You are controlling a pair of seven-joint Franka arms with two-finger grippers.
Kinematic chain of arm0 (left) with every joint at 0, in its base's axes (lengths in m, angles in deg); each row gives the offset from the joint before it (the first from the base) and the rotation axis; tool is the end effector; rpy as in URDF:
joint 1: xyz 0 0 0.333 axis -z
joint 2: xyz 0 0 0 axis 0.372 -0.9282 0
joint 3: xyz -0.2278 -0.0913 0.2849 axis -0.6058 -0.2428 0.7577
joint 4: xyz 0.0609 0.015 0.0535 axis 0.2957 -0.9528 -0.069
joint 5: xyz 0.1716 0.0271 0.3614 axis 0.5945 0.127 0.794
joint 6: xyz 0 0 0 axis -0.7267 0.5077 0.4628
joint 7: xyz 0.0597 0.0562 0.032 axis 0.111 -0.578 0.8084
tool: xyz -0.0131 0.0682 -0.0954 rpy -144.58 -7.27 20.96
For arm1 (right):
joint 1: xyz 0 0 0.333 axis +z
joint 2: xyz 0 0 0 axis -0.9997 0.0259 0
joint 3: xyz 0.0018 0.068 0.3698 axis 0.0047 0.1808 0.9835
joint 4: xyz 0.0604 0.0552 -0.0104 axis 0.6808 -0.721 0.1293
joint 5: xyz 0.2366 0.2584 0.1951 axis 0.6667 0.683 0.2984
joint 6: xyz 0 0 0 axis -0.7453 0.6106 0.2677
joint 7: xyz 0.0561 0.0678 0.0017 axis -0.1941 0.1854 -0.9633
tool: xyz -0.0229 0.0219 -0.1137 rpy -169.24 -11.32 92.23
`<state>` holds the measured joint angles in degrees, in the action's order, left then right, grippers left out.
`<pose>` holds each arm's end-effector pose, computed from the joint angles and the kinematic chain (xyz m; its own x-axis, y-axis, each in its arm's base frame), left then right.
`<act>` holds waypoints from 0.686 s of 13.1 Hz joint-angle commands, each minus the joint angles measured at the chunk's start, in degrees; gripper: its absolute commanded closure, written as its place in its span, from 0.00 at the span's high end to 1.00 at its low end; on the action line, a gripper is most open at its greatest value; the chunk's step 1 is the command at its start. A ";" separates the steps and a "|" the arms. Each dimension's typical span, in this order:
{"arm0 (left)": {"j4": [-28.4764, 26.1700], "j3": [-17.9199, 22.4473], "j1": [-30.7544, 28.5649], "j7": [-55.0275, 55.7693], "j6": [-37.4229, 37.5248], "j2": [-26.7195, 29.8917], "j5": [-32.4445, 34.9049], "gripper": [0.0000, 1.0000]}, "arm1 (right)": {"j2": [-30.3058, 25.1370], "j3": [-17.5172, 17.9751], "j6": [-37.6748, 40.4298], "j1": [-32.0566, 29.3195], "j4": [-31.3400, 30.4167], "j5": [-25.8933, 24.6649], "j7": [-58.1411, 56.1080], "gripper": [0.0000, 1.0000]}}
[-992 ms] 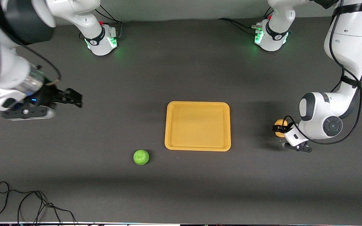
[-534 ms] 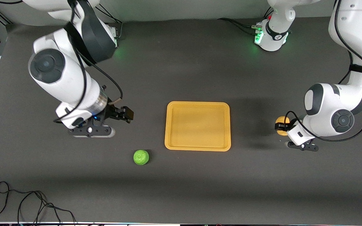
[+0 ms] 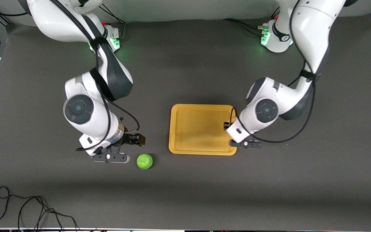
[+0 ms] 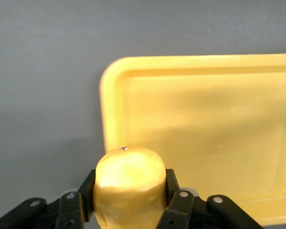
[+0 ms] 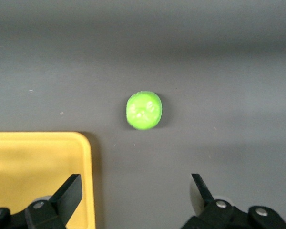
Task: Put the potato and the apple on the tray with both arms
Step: 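Place the potato on the tray while the right gripper grasps the apple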
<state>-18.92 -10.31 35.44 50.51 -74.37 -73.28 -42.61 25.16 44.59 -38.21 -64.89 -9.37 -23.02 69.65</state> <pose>0.6257 -0.3295 0.3100 0.9918 -0.0628 -0.1110 -0.0507 -0.9928 0.1087 0.7121 0.3015 0.4173 0.9968 -0.0778 0.0162 -0.0776 -0.9969 -0.0156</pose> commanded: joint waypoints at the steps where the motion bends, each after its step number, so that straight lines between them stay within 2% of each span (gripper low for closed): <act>1: 1.58 0.99 1.95 2.12 -0.34 -3.14 1.46 0.09 | 0.28 -0.18 -10.52 0.10 -8.15 0.18 0.81 1.00; 3: 0.87 0.99 2.04 2.21 -0.34 -3.49 1.65 0.18 | 2.73 -0.27 -14.68 0.19 -9.40 0.09 0.81 1.00; 6: 0.87 0.99 2.31 2.21 -3.23 -5.60 1.65 0.22 | 6.33 -0.35 -19.69 0.36 -9.05 -0.08 0.99 1.00; 7: 0.96 0.99 2.39 2.30 -4.37 -6.04 1.65 0.32 | 7.56 -0.36 -21.27 0.28 -9.05 -0.08 0.99 1.00; 8: 0.96 1.08 2.74 2.39 -4.91 -6.48 1.73 0.48 | 9.06 -0.70 -23.20 0.27 -8.97 -0.08 0.99 1.00; 9: 0.96 1.34 3.36 3.00 -4.83 -6.66 2.08 0.53 | 10.46 -1.06 -25.13 0.27 -8.96 -0.08 0.81 1.00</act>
<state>-18.89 -10.09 36.80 51.28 -78.69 -79.14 -41.75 33.05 44.38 -59.93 -64.91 -18.87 -23.02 69.66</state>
